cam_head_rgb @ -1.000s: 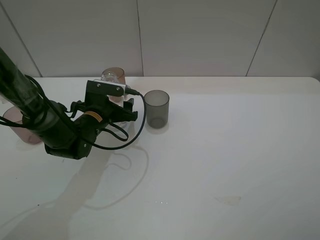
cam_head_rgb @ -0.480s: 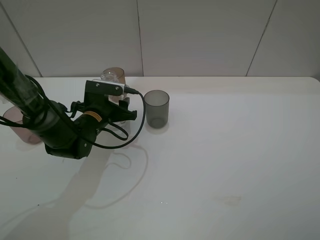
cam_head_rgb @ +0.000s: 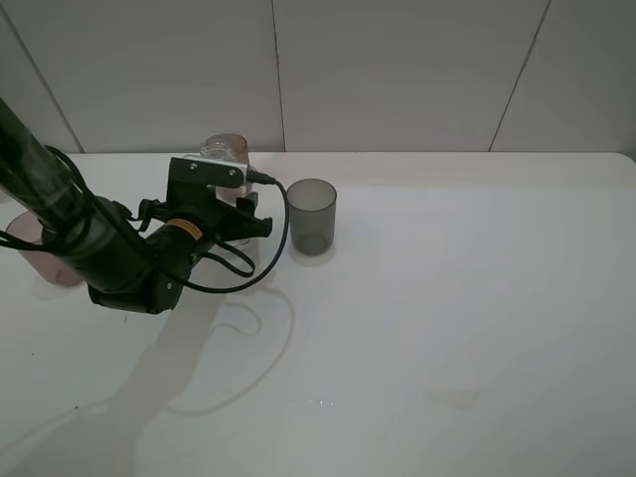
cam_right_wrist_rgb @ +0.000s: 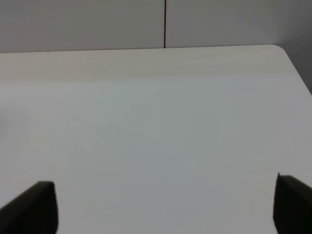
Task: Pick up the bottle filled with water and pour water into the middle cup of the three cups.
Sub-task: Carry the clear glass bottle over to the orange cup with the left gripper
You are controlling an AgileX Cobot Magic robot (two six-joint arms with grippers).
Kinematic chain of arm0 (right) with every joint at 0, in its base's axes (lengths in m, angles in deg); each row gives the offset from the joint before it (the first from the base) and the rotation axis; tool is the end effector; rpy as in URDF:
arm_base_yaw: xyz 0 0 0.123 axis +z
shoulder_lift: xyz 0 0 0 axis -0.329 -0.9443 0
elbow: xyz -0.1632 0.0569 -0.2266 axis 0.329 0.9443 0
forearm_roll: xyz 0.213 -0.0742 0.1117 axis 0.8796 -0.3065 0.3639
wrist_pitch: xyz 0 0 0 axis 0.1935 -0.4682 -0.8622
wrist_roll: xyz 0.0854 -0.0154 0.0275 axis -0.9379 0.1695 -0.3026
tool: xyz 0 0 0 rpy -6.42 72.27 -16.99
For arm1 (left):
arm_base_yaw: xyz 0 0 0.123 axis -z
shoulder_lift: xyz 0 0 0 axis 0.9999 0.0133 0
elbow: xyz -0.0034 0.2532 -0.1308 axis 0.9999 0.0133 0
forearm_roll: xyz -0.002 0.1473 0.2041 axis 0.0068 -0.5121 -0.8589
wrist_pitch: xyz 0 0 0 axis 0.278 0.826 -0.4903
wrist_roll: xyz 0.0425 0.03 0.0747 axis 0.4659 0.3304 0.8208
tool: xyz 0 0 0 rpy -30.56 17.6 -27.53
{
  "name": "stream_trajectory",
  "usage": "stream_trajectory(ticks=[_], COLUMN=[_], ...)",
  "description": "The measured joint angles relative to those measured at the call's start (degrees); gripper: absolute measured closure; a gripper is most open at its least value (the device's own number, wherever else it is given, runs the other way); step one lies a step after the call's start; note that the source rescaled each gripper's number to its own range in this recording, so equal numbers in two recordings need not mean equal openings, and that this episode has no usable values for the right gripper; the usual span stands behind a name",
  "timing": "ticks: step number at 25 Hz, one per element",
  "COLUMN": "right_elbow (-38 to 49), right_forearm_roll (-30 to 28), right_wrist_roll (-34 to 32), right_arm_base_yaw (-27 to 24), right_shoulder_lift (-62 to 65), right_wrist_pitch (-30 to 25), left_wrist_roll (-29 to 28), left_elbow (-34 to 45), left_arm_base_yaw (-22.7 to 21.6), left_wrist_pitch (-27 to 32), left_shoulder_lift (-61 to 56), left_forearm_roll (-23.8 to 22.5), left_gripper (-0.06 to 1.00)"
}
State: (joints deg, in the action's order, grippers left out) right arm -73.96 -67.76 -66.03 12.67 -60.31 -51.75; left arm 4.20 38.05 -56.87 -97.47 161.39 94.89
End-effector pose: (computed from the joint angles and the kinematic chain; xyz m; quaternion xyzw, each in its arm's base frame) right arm -0.0078 0.0009 0.2827 0.0426 0.8470 -0.0339 0.5289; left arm 0.3147 -0.1626 0.0683 0.0872 0.7685 -0.0599 0.6310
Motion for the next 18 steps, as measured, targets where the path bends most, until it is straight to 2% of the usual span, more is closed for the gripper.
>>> stream_trajectory(ticks=[4, 10, 15, 18], right_elbow=[0.0, 0.0, 0.0, 0.0], right_forearm_roll=[0.0, 0.0, 0.0, 0.0], right_wrist_roll=[0.0, 0.0, 0.0, 0.0], right_arm_base_yaw=[0.0, 0.0, 0.0, 0.0], right_shoulder_lift=[0.0, 0.0, 0.0, 0.0], right_wrist_pitch=[0.0, 0.0, 0.0, 0.0], left_wrist_roll=[4.59, 16.27, 19.64, 19.77], left_elbow=[0.1, 0.19, 0.26, -0.67], left_arm_base_yaw=[0.0, -1.17, -5.97, -9.81], left_wrist_pitch=[1.55, 13.48, 23.39, 29.74], left_shoulder_lift=[-6.36, -16.85, -22.81, -24.63], left_forearm_roll=[0.1, 0.1, -0.24, -3.6], left_gripper=[0.92, 0.92, 0.92, 0.92])
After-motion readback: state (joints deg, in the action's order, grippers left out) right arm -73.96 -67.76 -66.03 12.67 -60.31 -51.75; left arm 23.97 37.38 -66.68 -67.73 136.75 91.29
